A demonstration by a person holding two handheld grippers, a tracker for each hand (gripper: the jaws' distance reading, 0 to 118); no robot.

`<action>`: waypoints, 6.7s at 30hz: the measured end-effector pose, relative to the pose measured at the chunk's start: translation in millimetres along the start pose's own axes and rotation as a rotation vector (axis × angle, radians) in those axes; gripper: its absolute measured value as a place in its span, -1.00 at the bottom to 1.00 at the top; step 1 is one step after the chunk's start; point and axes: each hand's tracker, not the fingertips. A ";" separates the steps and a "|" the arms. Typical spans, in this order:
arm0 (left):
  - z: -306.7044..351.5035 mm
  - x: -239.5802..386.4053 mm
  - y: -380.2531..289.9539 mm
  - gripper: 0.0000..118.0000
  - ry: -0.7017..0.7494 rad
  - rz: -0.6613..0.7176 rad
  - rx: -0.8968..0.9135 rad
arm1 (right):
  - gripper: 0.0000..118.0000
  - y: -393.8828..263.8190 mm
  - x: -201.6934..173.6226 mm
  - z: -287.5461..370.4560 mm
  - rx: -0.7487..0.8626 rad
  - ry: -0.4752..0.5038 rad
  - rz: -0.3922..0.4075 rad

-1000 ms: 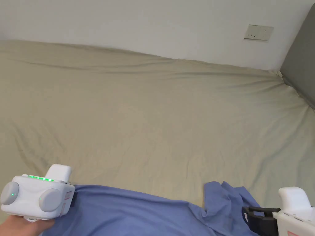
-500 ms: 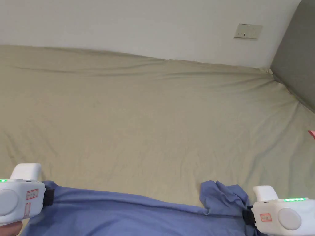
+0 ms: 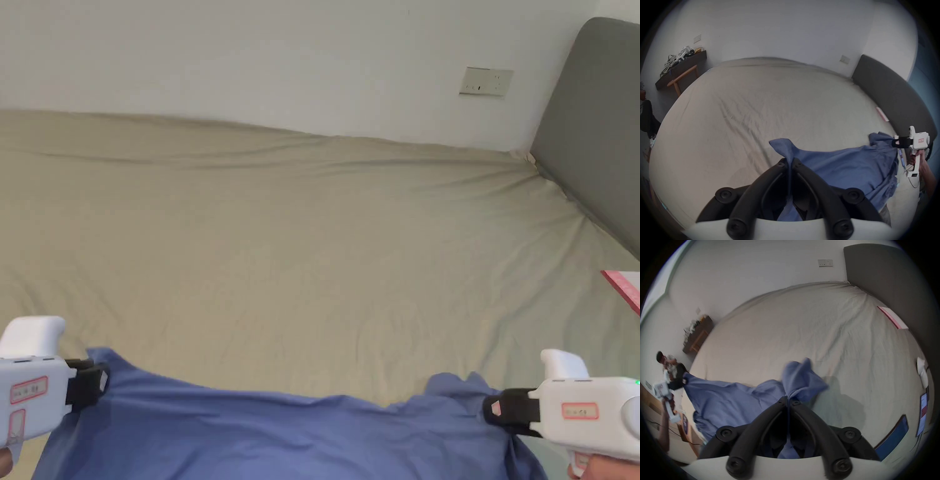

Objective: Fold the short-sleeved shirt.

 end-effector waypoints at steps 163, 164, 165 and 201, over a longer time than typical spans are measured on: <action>69.0 -275.2 -159.2 -0.80 -0.440 0.524 -0.329 | -0.95 -221.3 -189.5 148.3 0.375 -0.167 0.292; 73.4 -269.8 -156.0 -0.80 -0.406 0.502 -0.346 | -0.95 -221.3 -188.8 148.2 0.376 -0.161 0.285; 76.8 -258.5 -151.3 -0.80 -0.371 0.460 -0.364 | -0.95 -221.1 -188.3 148.2 0.378 -0.158 0.282; -16.9 51.0 -101.3 0.29 -0.162 0.126 -0.558 | -0.95 -221.2 -140.8 206.4 0.479 -0.120 0.164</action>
